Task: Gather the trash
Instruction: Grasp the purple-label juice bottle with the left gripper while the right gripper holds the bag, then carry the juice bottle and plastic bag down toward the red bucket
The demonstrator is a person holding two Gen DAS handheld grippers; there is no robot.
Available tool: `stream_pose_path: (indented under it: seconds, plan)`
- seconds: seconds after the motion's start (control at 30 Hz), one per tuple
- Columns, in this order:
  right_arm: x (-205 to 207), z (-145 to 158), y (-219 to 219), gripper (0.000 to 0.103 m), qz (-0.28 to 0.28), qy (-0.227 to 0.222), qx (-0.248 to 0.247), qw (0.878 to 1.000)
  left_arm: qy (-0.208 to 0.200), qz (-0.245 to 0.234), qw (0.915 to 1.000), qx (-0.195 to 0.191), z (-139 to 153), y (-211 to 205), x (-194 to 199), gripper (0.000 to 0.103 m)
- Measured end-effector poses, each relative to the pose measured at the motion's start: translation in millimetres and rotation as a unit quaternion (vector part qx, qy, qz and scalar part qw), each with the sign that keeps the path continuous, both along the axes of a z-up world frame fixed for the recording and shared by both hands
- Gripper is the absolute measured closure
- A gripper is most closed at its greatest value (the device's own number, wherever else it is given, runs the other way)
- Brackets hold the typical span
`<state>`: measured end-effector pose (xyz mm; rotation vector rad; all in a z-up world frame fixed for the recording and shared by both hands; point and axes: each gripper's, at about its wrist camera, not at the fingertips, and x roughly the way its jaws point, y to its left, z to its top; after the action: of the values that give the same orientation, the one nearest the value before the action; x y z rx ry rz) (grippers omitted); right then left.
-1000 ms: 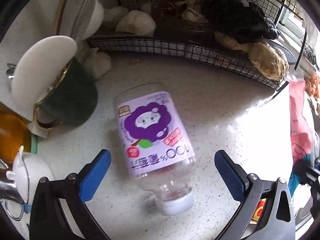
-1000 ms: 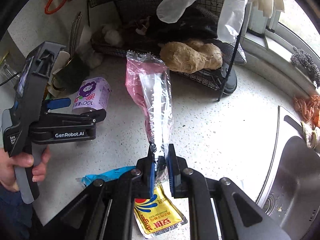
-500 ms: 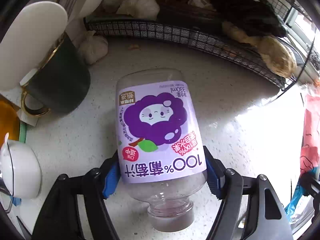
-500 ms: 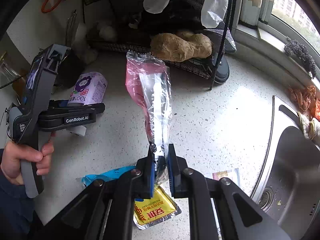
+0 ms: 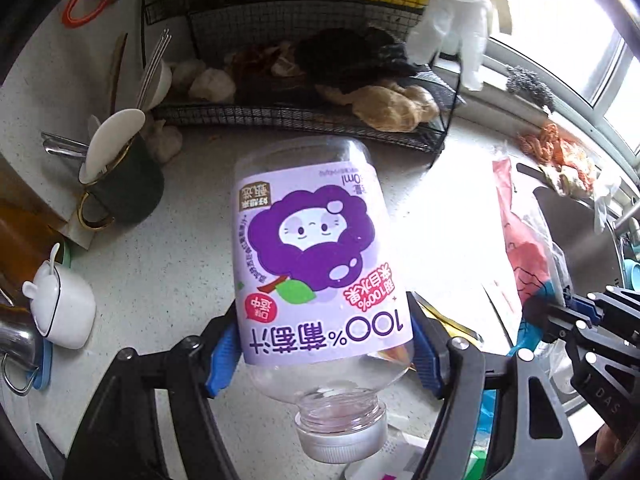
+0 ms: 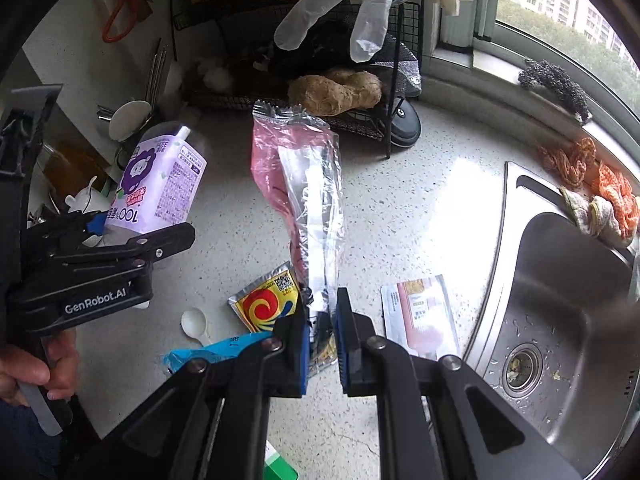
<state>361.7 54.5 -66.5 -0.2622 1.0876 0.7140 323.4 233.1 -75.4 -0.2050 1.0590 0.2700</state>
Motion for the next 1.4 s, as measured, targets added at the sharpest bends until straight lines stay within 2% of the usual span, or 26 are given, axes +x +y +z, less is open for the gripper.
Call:
stream_pose_path:
  seconds: [0.1,0.2,0.4,0.8,1.1,1.23,1.4]
  plan:
    - [-14,9,-22,0.093,-0.01,0.001,0.006,1.0,-0.003,-0.011,0.9999,-0.003,5,-32,-11,0.033]
    - [-33,18,-44,0.093,-0.008,-0.01,0.015,1.0,-0.018,-0.027,0.9992,0.024,24,-65,-35,0.033]
    - [-77,29,-99,0.093,-0.013,-0.027,0.035,0.999,-0.04,-0.051,0.9968,0.046,47,-130,-77,0.033]
    - [-187,34,-215,0.093,-0.042,-0.048,0.038,0.997,-0.052,-0.105,0.9922,0.044,48,-270,-164,0.033]
    - [-238,9,-287,0.093,-0.083,-0.027,0.026,0.996,-0.036,-0.144,0.9887,0.022,23,-350,-217,0.033]
    - [-248,-13,-302,0.093,-0.102,-0.001,0.02,0.995,-0.012,-0.153,0.9882,0.006,-2,-367,-231,0.033]
    - [-268,-47,-306,0.093,-0.106,0.013,0.006,0.994,0.014,-0.176,0.9842,0.006,-41,-379,-242,0.033]
